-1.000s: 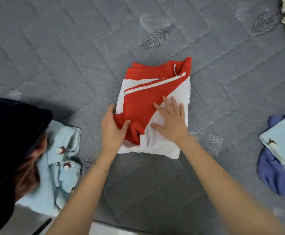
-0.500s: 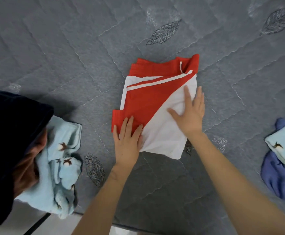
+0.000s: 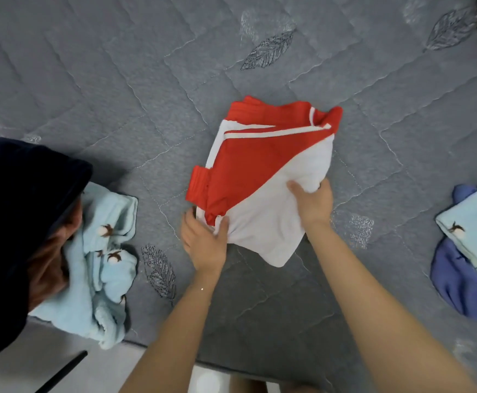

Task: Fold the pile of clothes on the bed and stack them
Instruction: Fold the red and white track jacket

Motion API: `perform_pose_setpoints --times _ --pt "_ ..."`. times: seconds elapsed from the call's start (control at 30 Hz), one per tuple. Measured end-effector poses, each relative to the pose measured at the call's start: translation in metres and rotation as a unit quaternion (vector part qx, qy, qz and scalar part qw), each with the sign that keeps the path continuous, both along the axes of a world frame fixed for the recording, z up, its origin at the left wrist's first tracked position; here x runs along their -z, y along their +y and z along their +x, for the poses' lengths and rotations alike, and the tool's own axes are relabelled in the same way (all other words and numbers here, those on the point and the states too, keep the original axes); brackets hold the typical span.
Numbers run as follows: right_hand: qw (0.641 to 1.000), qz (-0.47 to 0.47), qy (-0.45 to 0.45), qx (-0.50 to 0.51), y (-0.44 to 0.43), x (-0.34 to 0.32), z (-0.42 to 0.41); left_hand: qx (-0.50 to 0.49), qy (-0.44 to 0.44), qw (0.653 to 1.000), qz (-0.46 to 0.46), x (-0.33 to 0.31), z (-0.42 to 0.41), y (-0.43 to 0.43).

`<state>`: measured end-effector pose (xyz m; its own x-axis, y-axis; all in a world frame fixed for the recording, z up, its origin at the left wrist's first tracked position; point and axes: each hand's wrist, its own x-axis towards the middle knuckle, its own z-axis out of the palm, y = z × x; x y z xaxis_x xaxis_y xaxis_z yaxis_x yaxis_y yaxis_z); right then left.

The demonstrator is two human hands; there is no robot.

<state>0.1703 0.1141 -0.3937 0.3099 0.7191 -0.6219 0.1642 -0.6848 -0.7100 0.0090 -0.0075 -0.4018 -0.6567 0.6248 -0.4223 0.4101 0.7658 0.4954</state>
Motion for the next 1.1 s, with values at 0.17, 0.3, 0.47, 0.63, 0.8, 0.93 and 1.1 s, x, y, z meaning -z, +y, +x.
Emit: perform_pose_setpoints --times 0.17,0.3,0.47,0.63,0.8,0.93,1.1 --pt "0.991 -0.043 0.033 0.121 -0.075 0.000 0.010 -0.113 -0.104 0.985 0.075 -0.005 0.011 0.003" --pt "0.970 -0.212 0.102 0.056 -0.110 -0.010 0.021 -0.096 -0.160 0.973 0.133 -0.008 0.001 0.010" --pt "0.913 -0.330 0.131 -0.201 -0.084 -0.042 0.043 0.066 -0.002 0.980 0.186 -0.017 -0.013 0.035" --pt "0.982 0.068 -0.090 -0.148 -0.045 -0.047 0.050 0.108 0.038 0.972 0.204 -0.021 -0.016 0.041" --pt "0.906 0.042 -0.287 -0.307 -0.018 -0.018 0.067 -0.080 -0.061 0.992 0.076 -0.005 -0.019 0.002" --pt "0.918 -0.038 -0.238 -0.316 -0.014 0.003 0.069 -0.027 -0.223 0.972 0.063 -0.003 -0.001 -0.024" --pt "0.946 -0.037 -0.154 -0.284 -0.016 0.000 0.073 -0.074 -0.312 0.943 0.092 -0.010 0.004 -0.020"
